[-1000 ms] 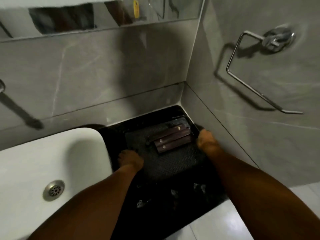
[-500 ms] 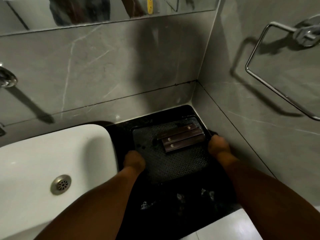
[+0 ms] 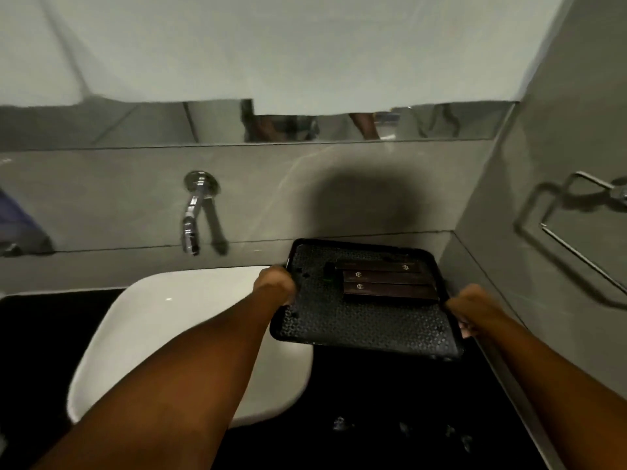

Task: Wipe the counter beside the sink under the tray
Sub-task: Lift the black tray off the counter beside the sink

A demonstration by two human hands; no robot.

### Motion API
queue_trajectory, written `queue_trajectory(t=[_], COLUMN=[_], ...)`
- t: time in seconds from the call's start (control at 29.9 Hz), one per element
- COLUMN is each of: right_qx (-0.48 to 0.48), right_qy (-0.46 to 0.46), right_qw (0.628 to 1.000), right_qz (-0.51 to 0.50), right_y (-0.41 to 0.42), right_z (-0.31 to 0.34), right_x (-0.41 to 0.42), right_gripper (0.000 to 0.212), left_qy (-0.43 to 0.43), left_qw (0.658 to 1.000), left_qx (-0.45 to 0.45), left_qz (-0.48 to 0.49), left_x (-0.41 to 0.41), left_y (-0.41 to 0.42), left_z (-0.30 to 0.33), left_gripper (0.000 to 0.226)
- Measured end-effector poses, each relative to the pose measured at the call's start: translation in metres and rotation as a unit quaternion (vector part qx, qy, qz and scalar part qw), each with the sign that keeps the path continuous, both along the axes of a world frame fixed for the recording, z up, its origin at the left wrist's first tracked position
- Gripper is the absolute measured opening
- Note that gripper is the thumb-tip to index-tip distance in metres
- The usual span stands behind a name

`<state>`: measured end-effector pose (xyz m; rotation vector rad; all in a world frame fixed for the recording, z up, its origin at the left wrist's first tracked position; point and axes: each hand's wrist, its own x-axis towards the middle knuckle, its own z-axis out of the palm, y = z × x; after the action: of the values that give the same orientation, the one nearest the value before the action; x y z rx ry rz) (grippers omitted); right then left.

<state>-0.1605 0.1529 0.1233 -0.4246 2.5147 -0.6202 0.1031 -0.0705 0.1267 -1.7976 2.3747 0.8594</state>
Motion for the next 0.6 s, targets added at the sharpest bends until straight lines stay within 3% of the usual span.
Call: queue_trajectory(t=[0.13,0.3,0.5,0.6], right_qx=[0.015,0.113,0.045,0.064], right_qy=[-0.046,-0.050,-0.131,-0.176], right_qw=[0.996,0.981,0.960,0.933], right_qz=[0.072,0.147,0.243,0.309], right_y=[-0.058,-0.118,-0.194,-0.230], right_z=[0.020,0.011,0.009,0.010], right_x=[0.075,0.156,0.286,0.353], right_gripper=[0.018,0.017,0.015,0.020], left_qy=[-0.013,-0.048,-0.103,-0.149], left_qw=[0.998,0.991,0.971,0.961], left_qx=[-0.024,-0.015,-0.020,-0.028], left_qz=[0.063,0.121,0.213,0.232], left_x=[0.100,0.198,0.349,0.426], left_y=[-0.025,-0.054,-0.108,-0.136], left_z=[0.014,0.014,0.026,0.023], left_gripper=[0.038,0.041,0.048,0.050])
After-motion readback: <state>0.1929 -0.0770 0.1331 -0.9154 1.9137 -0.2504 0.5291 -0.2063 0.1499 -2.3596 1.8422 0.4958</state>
